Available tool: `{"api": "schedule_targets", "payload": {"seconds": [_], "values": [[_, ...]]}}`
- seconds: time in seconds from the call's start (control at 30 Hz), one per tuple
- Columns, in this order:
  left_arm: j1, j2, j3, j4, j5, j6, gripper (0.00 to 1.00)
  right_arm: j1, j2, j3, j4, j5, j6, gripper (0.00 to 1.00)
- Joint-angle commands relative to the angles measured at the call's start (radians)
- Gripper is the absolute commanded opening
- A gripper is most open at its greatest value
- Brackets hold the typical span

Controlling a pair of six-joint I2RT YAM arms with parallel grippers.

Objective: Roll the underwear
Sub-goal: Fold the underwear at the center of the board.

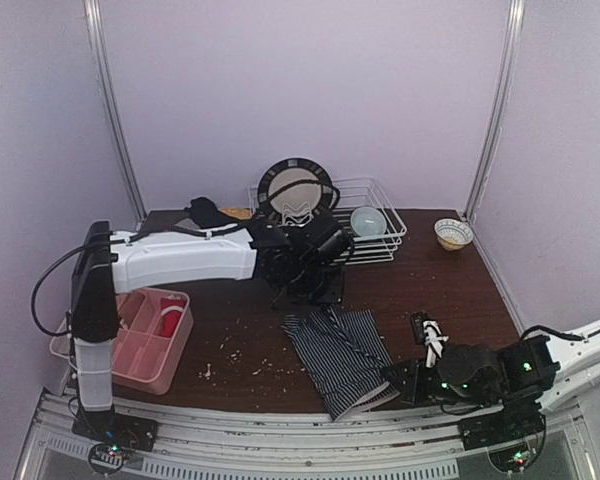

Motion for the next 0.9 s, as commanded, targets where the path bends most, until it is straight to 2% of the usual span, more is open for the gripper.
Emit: {"api": "schedule_targets", "payload": {"seconds": [0.0, 0.37, 0.57, 0.7, 0.73, 0.77, 0.83, 0.87], "values": [[-0.017, 0.093, 0.157, -0.043, 0.003, 0.038, 0.00, -0.003, -0.062, -0.015, -0.197, 0.103, 0.066, 0.00], [-0.022, 0.310, 0.366, -0.048, 0.037, 0.044, 0.00, -0.005, -0.129, -0.111, -0.248, 0.144, 0.163, 0.00], [-0.001, 0.374, 0.413, -0.028, 0.051, 0.043, 0.00, -0.014, -0.096, -0.116, -0.286, 0.195, 0.189, 0.00], [0.017, 0.415, 0.436, -0.007, 0.073, 0.038, 0.00, -0.069, -0.036, -0.118, -0.287, 0.171, 0.192, 0.00], [0.022, 0.421, 0.438, 0.004, 0.084, 0.040, 0.00, -0.087, -0.021, -0.114, -0.285, 0.156, 0.187, 0.11], [0.027, 0.425, 0.439, 0.014, 0.097, 0.045, 0.08, -0.098, -0.010, -0.108, -0.288, 0.147, 0.179, 0.26], [0.034, 0.426, 0.444, 0.020, 0.114, 0.054, 0.33, -0.102, 0.004, -0.080, -0.316, 0.151, 0.166, 0.43], [0.035, 0.422, 0.449, 0.020, 0.117, 0.065, 0.45, -0.102, 0.006, -0.062, -0.330, 0.153, 0.152, 0.48]]}}
